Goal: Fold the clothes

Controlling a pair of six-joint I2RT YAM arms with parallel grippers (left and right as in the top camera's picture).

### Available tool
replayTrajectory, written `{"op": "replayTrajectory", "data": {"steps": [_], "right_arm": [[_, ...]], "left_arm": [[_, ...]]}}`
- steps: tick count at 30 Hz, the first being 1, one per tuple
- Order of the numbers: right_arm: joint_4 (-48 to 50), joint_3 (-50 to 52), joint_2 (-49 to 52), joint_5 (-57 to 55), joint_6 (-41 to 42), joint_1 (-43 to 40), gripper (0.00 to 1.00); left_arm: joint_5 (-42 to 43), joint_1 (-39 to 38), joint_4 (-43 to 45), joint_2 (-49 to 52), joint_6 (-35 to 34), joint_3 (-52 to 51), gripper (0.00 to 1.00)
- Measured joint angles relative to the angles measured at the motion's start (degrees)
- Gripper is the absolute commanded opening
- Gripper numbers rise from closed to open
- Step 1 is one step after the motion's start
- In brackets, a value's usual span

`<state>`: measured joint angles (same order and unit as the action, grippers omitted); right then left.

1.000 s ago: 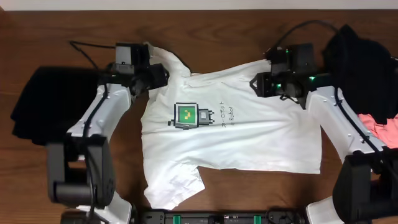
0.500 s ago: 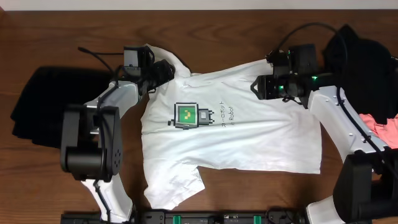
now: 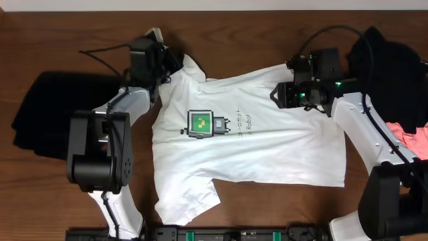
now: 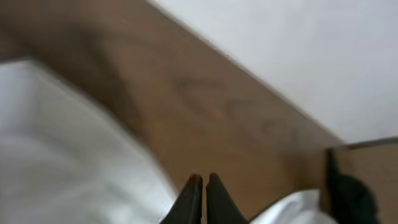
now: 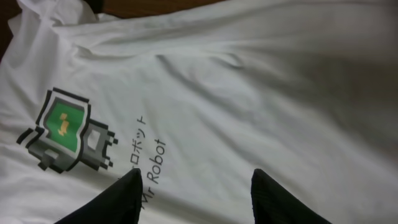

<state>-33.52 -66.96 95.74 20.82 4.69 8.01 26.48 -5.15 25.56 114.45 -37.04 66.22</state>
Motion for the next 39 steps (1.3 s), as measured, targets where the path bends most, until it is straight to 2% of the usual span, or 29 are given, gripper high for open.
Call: {"op": "replayTrajectory", "data": {"steps": [4, 6, 7, 9, 11, 13, 17, 23, 31, 39], "right_arm": [[-0.59, 0.0, 0.0, -0.02, 0.0, 0.0, 0.53], [-1.14, 0.0, 0.0, 0.0, 0.0, 0.0, 0.56], [-1.44, 0.0, 0.0, 0.02, -0.04, 0.0, 0.59], [-1.9, 0.0, 0.0, -0.02, -0.35, 0.0, 0.66], [-2.34, 0.0, 0.0, 0.0, -0.83, 0.0, 0.67], [-2.43, 0.0, 0.0, -0.02, -0.92, 0.0, 0.68], [-2.49, 0.02, 0.0, -0.02, -1.09, 0.0, 0.68], [-2.29, 0.02, 0.0, -0.24, -1.09, 0.0, 0.68], [-2.45, 0.02, 0.0, -0.63, -1.09, 0.0, 0.68], [-2.47, 0.02, 0.0, -0.92, -1.09, 0.0, 0.68]], "left_arm": [[0.76, -1.77, -1.4, 0.0, -1.6, 1.46, 0.07], [1.68, -2.51, -4.5, 0.0, -1.77, 2.21, 0.15], [2.29, -2.82, -6.58, -0.02, -1.81, 2.43, 0.22], [3.17, -2.97, -11.47, -0.02, -2.32, 2.75, 0.27], [3.5, -2.6, -17.38, -0.37, -1.92, 2.82, 0.31], [3.58, -1.92, -23.19, -1.09, -1.44, 2.8, 0.38], [3.06, -0.02, -29.9, -4.02, -0.24, 2.78, 0.5], [-0.85, 0.37, -30.69, -7.08, 0.83, 2.82, 0.53], [-5.42, -3.65, -30.4, -4.0, 0.85, 2.82, 0.52], [-9.16, -3.54, -27.67, -3.39, 0.83, 2.82, 0.53]]}}
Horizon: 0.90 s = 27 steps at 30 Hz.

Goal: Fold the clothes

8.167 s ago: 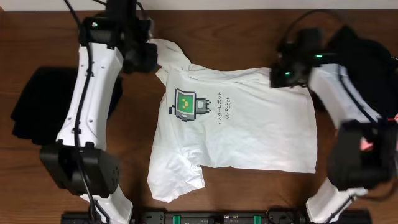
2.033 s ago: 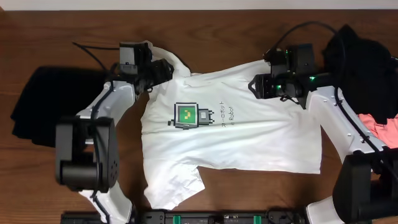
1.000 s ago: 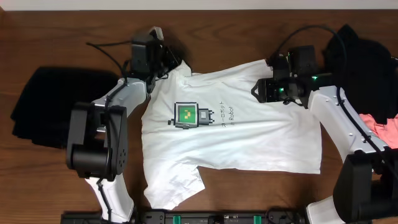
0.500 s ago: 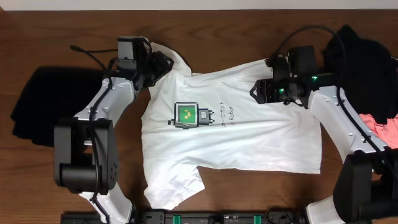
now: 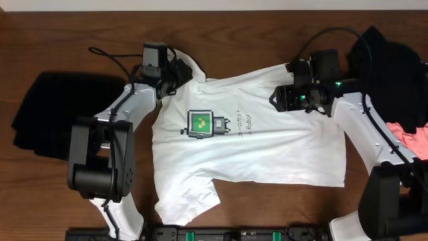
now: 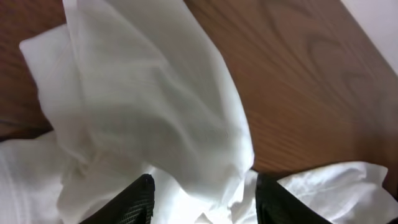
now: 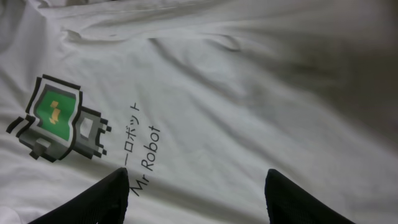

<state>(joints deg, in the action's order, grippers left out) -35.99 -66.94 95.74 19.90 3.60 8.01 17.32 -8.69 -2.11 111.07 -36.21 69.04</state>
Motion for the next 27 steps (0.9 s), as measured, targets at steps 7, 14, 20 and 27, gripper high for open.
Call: {"op": "replayTrajectory", "data": {"steps": [7, 14, 20, 27], "right_arm": [[-0.02, 0.0, 0.0, -0.22, 0.0, 0.0, 0.67], [-0.07, 0.0, 0.0, -0.35, 0.0, 0.0, 0.68], [-0.66, 0.0, 0.0, -0.37, 0.0, 0.0, 0.67], [-1.07, 0.0, 0.0, -0.39, 0.0, 0.0, 0.66]], "left_arm": [[-0.85, -0.02, 1.33, 2.29, -1.97, 0.0, 0.52], [-1.03, 0.0, 7.43, 5.38, -2.82, 0.0, 0.06], [0.83, -0.07, 14.12, 5.38, -2.56, 0.09, 0.06], [2.19, -3.1, 25.55, 5.38, 0.74, 1.03, 0.06]]}}
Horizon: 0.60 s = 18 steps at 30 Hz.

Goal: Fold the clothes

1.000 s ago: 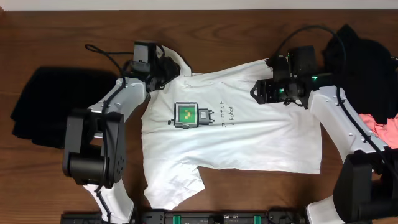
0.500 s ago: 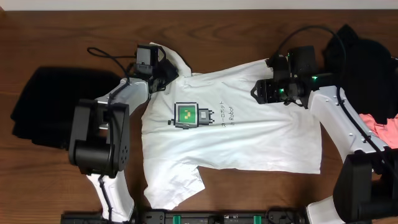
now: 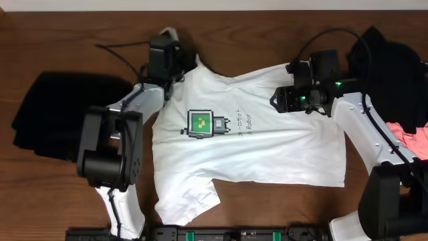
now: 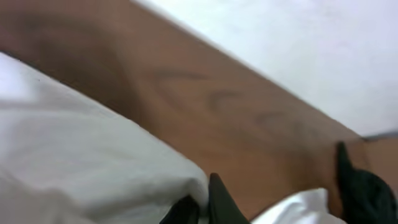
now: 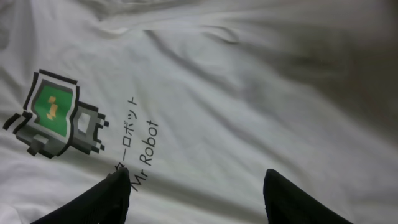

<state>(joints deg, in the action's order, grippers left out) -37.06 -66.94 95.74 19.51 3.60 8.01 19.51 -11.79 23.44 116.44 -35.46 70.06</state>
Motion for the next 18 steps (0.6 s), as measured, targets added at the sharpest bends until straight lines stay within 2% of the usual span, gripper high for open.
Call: {"op": "replayTrajectory", "data": {"steps": [5, 6, 7, 8, 9, 10, 18], "right_arm": [[-0.31, 0.0, 0.0, 0.02, 0.0, 0.0, 0.66], [-0.42, 0.0, 0.0, 0.0, 0.0, 0.0, 0.66], [-0.46, 0.0, 0.0, 0.02, 0.0, 0.0, 0.66], [-0.44, 0.0, 0.0, 0.0, 0.0, 0.0, 0.66], [-0.44, 0.0, 0.0, 0.02, 0.0, 0.02, 0.65], [-0.46, 0.0, 0.0, 0.02, 0.0, 0.02, 0.66], [-1.79, 0.04, 0.0, 0.02, -0.07, 0.04, 0.66]], "left_arm": [[-1.05, -4.22, 1.03, 0.0, 3.85, 0.7, 0.06], [-1.18, -4.76, 1.01, 0.02, 4.52, 0.7, 0.09], [-1.38, -5.11, 1.01, 0.04, 5.33, 0.7, 0.22], [-1.55, -5.27, 0.96, 0.04, 5.73, 0.7, 0.43], [-1.97, -5.27, 0.39, 0.04, 6.51, 0.7, 0.66], [-2.4, -5.16, -0.76, 0.04, 6.97, 0.74, 0.98], [-4.96, -0.07, -16.22, 0.07, 9.7, 1.09, 0.98]]}}
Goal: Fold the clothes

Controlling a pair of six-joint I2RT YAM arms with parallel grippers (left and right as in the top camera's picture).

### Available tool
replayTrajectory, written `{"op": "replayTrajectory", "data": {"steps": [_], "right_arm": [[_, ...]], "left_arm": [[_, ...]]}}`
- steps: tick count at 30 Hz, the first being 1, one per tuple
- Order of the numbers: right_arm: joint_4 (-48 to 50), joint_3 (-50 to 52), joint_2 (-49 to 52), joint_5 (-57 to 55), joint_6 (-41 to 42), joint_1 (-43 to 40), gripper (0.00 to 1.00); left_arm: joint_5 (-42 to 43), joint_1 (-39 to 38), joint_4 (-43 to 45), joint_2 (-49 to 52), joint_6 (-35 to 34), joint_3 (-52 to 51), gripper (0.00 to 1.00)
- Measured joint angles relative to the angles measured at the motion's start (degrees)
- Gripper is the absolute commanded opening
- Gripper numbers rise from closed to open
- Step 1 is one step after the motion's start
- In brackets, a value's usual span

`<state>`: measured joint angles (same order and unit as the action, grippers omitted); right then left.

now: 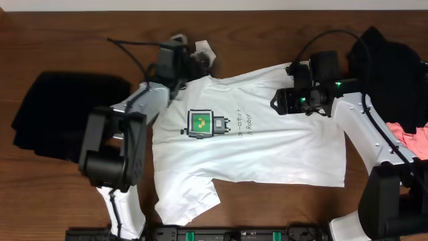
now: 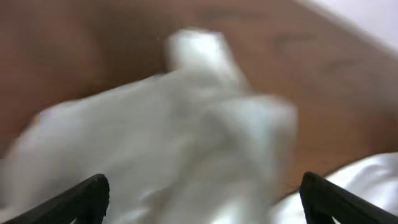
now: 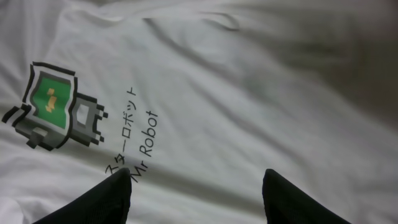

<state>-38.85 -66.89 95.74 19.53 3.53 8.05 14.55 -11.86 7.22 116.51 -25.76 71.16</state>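
Observation:
A white T-shirt (image 1: 267,147) with a pixel-robot print (image 1: 200,124) lies spread on the wooden table (image 1: 67,201). My left gripper (image 1: 194,61) is at the shirt's upper-left corner. In the left wrist view the gripper (image 2: 202,193) is open wide over blurred, bunched white sleeve cloth (image 2: 205,112). A small lump of that sleeve (image 1: 203,48) sticks up beside it. Over the shirt's upper right, my right gripper (image 1: 275,100) hovers open, nothing between its fingers (image 3: 196,186); the print (image 3: 53,106) and the "Mr Robot" lettering (image 3: 134,140) show below it.
A black garment (image 1: 60,114) lies at the table's left. Another black garment (image 1: 394,60) is piled at the back right, with a pink cloth (image 1: 414,137) at the right edge. The arms' bases stand along the front edge.
My left gripper was shut on the sleeve cloth at the shirt's upper-left corner; now it is open wide and slightly further right, with the sleeve bunched beneath it. The right gripper barely moved.
First my left gripper was shut at the upper-left sleeve. Then it was open over the loose sleeve, a little nearer the shirt's body. After that it was shut on the cloth at the back edge, and now stands open. The right gripper stayed open above the shirt throughout.

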Motion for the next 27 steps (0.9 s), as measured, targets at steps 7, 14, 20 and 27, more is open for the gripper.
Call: {"op": "replayTrajectory", "data": {"steps": [7, 14, 20, 27], "right_arm": [[0.17, 0.0, 0.0, -0.02, -0.15, 0.0, 0.66], [0.2, 0.0, 0.0, -0.02, -0.15, 0.0, 0.66], [0.22, 0.0, 0.0, -0.02, -0.15, 0.0, 0.66], [0.26, 0.0, 0.0, -0.02, -0.17, 0.0, 0.66]], "left_arm": [[-0.37, 6.38, -11.58, -0.04, 2.36, 0.02, 0.98], [-0.7, 7.52, -16.9, -0.94, 5.27, 0.26, 0.66], [-1.25, 7.82, -15.78, -0.94, 7.5, 0.24, 0.4], [-4.52, 9.53, -9.03, -0.96, 9.94, 0.26, 0.14]]}}
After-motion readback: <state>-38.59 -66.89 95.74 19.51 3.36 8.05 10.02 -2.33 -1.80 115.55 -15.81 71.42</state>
